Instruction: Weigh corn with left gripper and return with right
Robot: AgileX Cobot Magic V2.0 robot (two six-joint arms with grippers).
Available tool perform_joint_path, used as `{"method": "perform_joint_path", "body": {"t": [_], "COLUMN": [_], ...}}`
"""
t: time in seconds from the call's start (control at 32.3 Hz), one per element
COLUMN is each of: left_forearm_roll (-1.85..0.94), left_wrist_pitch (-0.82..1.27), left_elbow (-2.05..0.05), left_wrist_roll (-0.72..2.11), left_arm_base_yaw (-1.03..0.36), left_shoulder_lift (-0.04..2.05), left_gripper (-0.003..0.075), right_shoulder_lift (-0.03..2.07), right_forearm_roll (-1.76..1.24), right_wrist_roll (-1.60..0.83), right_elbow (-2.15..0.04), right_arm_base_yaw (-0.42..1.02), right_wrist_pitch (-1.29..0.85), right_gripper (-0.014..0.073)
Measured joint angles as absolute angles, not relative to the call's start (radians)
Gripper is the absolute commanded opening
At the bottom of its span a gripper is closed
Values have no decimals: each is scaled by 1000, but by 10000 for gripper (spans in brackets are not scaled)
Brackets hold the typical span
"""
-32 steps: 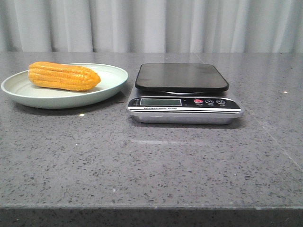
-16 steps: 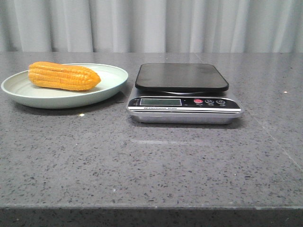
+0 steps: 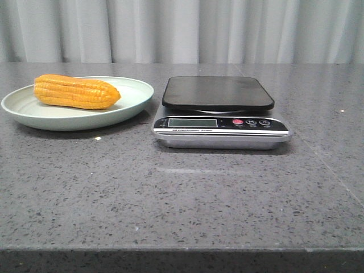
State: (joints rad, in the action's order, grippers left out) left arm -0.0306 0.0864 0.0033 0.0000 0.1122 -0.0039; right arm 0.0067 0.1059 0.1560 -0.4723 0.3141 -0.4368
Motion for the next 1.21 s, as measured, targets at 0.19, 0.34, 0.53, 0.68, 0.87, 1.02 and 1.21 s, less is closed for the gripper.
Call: {"method": "perform_joint_path", "body": {"t": [0.19, 0.34, 0.53, 0.68, 0.87, 1.02, 1.21], "left_forearm_roll": [-31, -31, -31, -31, -31, -31, -31], "left_wrist_pitch": [86, 86, 86, 86, 86, 86, 86], "left_elbow": [3, 3, 3, 3, 3, 3, 3], "left_wrist_roll": [0, 0, 0, 0, 0, 0, 0], "left_arm_base_yaw": [112, 112, 112, 112, 112, 112, 112], "left_shoulder_lift": [-4, -4, -4, -4, -4, -4, -4], "left_gripper": [134, 134, 134, 134, 134, 134, 134], "right_shoulder_lift": [3, 3, 0, -7, -9, -9, -9], "right_forearm_roll": [114, 116, 88, 56, 26, 7, 0], "right_wrist_roll": [156, 156, 156, 156, 156, 156, 156], "right_elbow": [-469, -398, -210, -64, 21, 26, 26], "right_arm_base_yaw": [205, 80, 49, 48, 29, -16, -31], "right_wrist_pitch": [-432, -365, -201, -91, -64, -42, -5], "right_gripper": [160, 160, 160, 160, 160, 160, 160]}}
